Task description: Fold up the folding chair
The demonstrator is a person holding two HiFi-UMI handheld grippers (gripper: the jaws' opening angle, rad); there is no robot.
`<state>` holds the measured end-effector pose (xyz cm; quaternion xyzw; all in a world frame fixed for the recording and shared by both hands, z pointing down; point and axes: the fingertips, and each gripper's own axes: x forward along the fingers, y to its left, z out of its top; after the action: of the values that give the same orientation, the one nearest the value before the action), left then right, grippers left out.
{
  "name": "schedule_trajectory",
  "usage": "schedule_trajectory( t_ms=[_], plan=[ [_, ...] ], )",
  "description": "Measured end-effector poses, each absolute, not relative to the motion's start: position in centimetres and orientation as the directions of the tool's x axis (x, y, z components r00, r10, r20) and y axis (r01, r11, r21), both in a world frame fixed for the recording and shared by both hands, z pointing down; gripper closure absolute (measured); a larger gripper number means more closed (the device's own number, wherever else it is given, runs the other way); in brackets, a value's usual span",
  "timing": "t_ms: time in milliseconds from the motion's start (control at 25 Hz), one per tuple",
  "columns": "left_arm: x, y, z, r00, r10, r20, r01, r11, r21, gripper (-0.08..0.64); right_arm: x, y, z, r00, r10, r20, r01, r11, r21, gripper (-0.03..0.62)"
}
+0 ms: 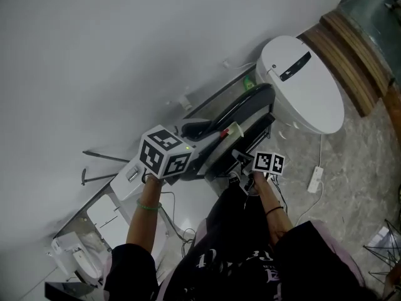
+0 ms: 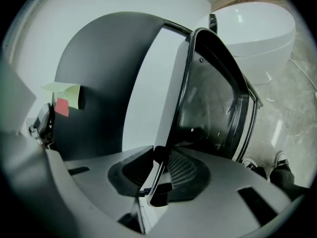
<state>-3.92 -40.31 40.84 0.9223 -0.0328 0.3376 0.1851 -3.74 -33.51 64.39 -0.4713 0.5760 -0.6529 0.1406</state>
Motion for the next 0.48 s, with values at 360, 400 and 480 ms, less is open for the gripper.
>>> schedule_trajectory(
  t_ms=[360,400,480],
  plan=[
    [-5.6,-45.0,41.0,0.773,-0.03,0.634,-0.296,-0.9,0.318,0.437,-4.3,-37.9,64.3,-0.554,-0.699,0.452,-0.385,-0.267,-0.884,0.503],
    [-5.5,-45.1,40.8,0.772,-0.032,0.635,-0.297,-0.901,0.316,0.437,-4.3,-38.1,64.2,-0.555,-0.701,0.447,-0.383,-0.262,-0.886,0.503],
    [-5.0,-45.6,40.5,0.764,-0.031,0.644,-0.293,-0.906,0.304,0.437,-4.1,-38.9,63.8,-0.561,-0.703,0.438,-0.381,-0.251,-0.89,0.505]
  ],
)
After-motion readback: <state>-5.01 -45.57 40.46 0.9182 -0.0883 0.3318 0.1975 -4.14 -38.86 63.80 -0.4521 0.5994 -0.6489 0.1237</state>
